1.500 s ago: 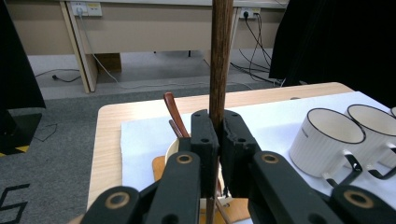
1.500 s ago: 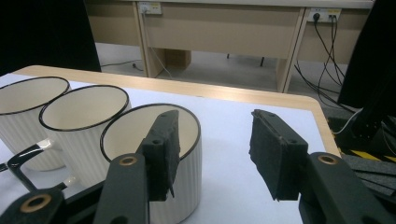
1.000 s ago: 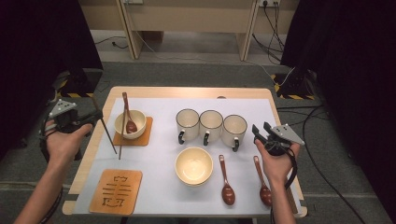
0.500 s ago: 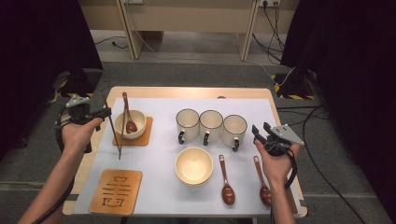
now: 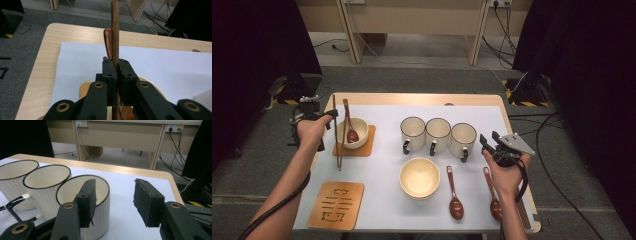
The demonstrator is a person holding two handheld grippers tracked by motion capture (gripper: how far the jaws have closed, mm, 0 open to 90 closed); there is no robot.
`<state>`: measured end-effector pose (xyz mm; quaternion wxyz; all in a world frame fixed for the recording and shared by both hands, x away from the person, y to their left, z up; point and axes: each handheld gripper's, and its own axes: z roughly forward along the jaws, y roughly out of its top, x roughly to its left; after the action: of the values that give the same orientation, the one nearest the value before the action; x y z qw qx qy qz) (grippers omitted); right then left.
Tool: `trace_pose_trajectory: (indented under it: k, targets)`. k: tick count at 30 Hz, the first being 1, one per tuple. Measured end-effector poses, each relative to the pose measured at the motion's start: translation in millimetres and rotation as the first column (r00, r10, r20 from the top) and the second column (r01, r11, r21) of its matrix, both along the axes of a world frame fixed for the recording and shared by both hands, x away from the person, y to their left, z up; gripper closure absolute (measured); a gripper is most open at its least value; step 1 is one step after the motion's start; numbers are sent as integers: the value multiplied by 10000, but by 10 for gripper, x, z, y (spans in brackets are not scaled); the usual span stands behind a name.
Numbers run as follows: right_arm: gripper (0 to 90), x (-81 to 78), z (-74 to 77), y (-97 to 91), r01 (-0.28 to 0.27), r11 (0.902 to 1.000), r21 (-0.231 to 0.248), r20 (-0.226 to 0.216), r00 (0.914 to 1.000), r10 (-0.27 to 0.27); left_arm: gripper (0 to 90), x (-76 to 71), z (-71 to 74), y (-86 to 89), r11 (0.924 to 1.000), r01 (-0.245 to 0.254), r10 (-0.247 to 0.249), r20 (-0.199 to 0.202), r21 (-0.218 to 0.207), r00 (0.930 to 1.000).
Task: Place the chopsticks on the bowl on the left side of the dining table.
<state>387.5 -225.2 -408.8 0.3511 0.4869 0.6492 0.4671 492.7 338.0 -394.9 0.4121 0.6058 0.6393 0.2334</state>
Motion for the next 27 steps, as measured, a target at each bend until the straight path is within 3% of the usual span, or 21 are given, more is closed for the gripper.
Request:
trace_pose_trajectory:
  k: [9,15,27]
  targets:
    - [527,10,-17,2,-64,10000,-25,39,10000,64,833,123,-135,-58,9978,-647,637,-675,-129,9957]
    - [527,3,-9,5,-32,10000,-26,-32,10000,31,830,136,-200,-71,9964,-823,798,-1036,-203,9914]
    - [527,9,-21,21,-86,10000,18,-27,10000,86,826,148,-265,-72,9931,-1109,1045,-1397,-383,9847]
